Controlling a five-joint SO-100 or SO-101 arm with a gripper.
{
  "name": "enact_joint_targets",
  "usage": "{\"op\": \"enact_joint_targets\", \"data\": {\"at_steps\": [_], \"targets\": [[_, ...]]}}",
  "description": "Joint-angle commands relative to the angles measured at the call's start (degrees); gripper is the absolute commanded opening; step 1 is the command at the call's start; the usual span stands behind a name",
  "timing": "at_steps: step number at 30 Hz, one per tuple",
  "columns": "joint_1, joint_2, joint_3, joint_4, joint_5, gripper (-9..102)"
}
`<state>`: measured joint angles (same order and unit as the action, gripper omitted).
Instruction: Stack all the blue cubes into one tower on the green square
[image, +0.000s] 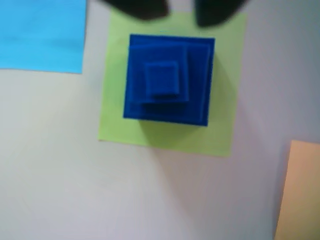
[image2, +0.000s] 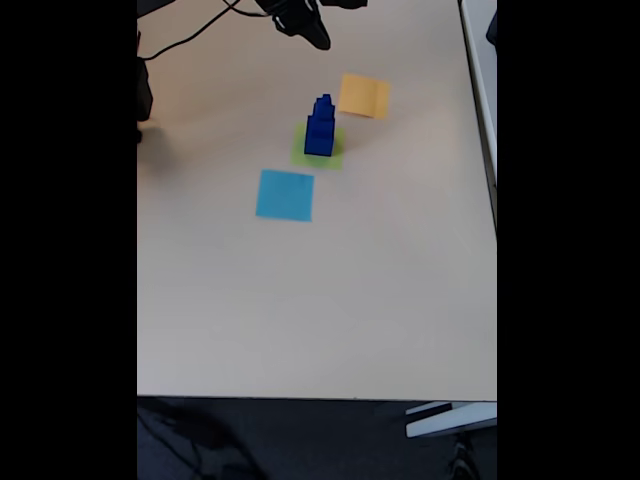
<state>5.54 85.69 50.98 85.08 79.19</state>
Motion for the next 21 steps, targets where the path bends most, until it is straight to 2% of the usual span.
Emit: {"op": "enact_joint_targets", "data": {"at_steps": [1, 21], "targets": [[0.62, 2.55, -1.49, 0.79, 1.05, 0], [0.79, 3.87, 3.34, 0.7, 1.76, 0]]}}
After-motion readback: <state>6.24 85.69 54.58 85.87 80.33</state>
